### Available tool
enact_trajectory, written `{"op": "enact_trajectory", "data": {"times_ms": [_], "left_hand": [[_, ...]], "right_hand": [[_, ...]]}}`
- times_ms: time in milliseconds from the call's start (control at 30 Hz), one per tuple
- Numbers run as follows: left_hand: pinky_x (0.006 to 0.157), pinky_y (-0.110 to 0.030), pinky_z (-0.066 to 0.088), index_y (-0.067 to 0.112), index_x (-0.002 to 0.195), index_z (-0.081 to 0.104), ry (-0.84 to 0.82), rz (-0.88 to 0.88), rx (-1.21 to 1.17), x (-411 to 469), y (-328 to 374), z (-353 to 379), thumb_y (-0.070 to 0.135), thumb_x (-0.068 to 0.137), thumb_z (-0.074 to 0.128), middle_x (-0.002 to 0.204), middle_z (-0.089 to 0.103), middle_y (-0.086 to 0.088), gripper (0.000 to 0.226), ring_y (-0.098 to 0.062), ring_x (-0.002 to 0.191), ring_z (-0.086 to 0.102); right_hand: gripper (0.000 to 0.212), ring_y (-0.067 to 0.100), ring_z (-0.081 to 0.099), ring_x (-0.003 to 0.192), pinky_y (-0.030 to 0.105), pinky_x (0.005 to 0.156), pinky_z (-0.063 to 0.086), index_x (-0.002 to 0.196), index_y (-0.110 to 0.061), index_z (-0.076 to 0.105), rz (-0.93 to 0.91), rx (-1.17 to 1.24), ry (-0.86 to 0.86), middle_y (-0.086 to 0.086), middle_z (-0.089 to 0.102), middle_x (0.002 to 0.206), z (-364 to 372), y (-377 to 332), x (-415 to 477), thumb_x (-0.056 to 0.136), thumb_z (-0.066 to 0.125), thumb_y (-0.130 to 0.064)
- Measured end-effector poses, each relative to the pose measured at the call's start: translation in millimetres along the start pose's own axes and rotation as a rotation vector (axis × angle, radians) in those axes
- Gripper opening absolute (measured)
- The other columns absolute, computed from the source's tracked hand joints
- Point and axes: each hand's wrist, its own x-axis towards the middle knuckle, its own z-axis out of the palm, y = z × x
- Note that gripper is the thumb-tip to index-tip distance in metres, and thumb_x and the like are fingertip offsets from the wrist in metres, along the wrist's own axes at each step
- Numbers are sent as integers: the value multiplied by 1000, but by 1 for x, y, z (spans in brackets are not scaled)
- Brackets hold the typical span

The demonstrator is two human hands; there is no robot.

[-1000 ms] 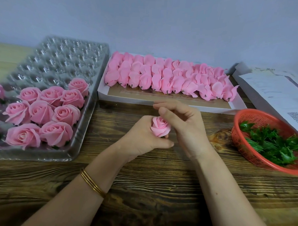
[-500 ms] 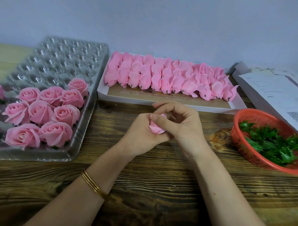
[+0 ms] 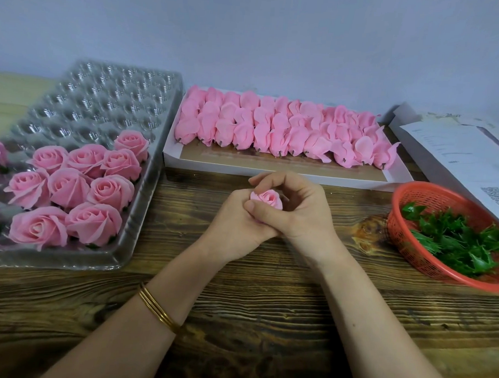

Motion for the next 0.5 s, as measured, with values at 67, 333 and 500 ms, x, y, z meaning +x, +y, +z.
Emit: {"op": "enact_trajectory", "data": {"times_ms": [67, 333, 500], "left_hand": [[68, -23, 53, 11, 87, 69, 3, 0, 11, 0, 1, 0, -4, 82, 72, 82, 70, -1, 16, -8, 78, 65], [77, -33, 58, 7, 95, 72, 38, -14, -15, 0, 0, 1, 0, 83, 73, 91, 74, -6, 14, -16, 87, 69], [81, -48, 55, 10, 93, 72, 112, -6, -26, 2, -1, 4, 5, 81, 77, 88, 75, -7, 14, -24, 86, 70]], "right_hand": [[25, 13, 67, 94, 30, 85, 51, 75, -32, 71, 7, 3, 0, -4, 72, 97, 0, 1, 0, 65, 84, -12], [24, 17, 66, 92, 37, 86, 53, 83, -29, 74, 63, 33, 18, -1, 72, 95, 1, 0, -2, 62, 84, -29], [17, 26, 63, 91, 46, 86, 46, 91, -14, 75, 163, 223, 192, 13, 70, 96, -2, -3, 1, 80, 71, -26]]}}
